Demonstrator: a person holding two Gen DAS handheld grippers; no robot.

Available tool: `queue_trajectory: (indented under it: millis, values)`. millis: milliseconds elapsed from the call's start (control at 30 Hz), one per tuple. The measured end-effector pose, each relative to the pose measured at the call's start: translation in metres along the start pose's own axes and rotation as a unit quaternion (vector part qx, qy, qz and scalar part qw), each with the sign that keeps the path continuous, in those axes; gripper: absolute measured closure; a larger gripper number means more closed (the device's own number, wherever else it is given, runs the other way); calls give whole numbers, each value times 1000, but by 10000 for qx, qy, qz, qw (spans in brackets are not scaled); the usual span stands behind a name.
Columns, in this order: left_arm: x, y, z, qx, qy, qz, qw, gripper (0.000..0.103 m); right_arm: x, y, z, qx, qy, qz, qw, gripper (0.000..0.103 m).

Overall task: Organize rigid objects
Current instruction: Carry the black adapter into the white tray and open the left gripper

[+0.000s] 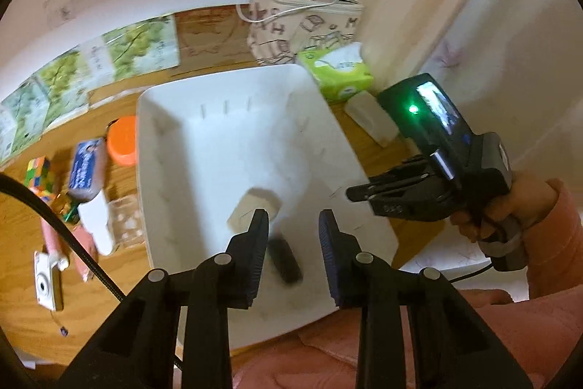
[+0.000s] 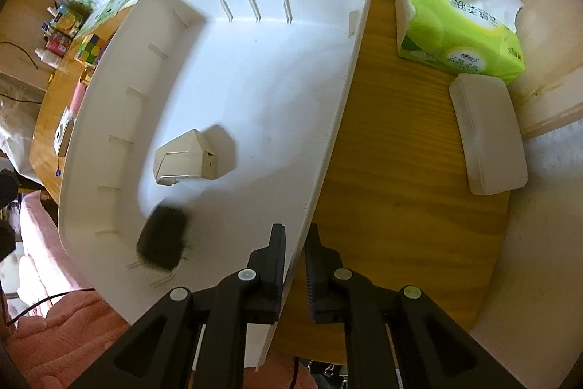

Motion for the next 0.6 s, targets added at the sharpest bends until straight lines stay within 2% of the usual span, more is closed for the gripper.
queue_trajectory:
  millis: [267, 600]
  values:
    - [-7, 5, 12, 71, 135, 30, 9999, 72, 0, 1, -1, 24, -89, -3, 10000, 92]
    - [8, -3, -14, -158, -485, 116, 9986, 72, 1, 4, -5, 115, -68, -19, 9999, 92]
Point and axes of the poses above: each gripper's, at about its wrist camera, not at the fingertips, and y roughly the way its jaws point, z to its right, x to its underside, the point moved 8 cm from there along y, roughly the way its jaws point, and after that the axes turned 10 degrees about y, right-handed, at the moved point
